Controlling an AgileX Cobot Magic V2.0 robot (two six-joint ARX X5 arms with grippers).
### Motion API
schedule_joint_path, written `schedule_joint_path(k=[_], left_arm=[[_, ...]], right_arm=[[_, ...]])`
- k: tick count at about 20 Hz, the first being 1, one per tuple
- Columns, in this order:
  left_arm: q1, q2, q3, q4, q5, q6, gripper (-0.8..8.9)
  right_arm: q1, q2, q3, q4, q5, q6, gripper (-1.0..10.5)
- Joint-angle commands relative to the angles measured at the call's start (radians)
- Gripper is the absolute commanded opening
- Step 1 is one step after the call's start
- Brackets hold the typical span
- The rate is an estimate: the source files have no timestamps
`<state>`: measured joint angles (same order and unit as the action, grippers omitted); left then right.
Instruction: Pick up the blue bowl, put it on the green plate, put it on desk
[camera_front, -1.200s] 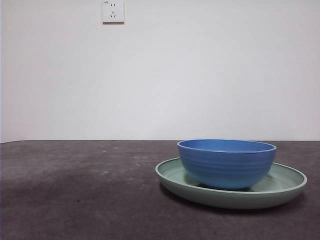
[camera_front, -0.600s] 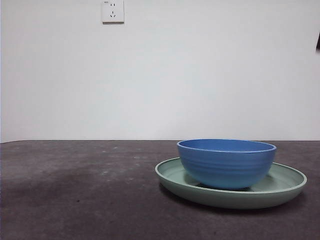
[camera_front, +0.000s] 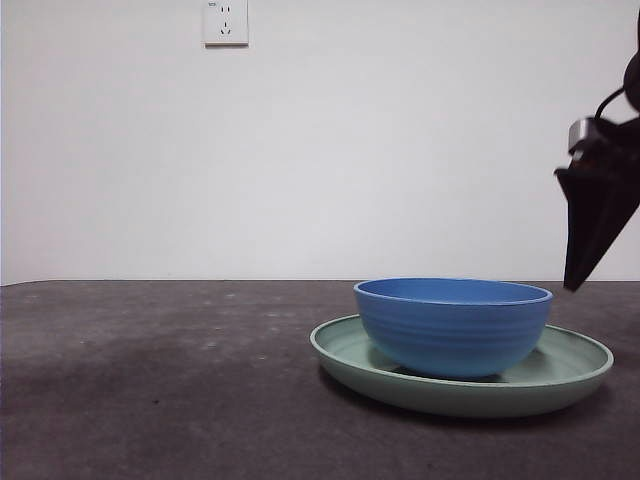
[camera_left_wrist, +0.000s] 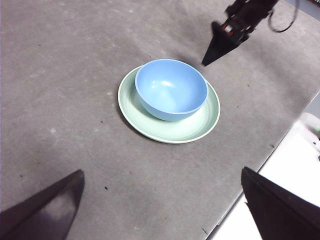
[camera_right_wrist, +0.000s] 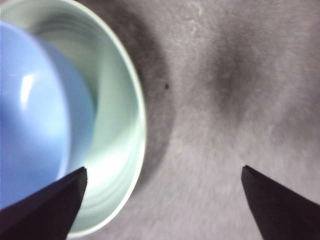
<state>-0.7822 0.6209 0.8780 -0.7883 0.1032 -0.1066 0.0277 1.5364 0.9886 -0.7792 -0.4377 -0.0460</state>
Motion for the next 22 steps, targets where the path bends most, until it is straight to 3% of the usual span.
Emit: schedule_joint_path(k=[1,10,14,22], left_arm=[[-0.009,0.005,0.011,0.010,-0.003,-0.007,5.01],[-0.009,0.005,0.011,0.009,-0.003,-0.007,5.01],[-0.009,0.005,0.011,0.004,-0.003,-0.007,5.01],[-0.009,0.005,0.011,-0.004,-0.003,-0.008,5.01]], right_arm=[[0.016,0.048,0.013,0.037,0.000,-0.022,3.8],[0.109,0.125,0.013,0.119,-0.006,-0.021,2.5],[0.121,0.134,0.013,0.128,-0.006,-0.018,0.9],[0.121,0.157,0.013,0.117,-0.006,0.029,0.5]])
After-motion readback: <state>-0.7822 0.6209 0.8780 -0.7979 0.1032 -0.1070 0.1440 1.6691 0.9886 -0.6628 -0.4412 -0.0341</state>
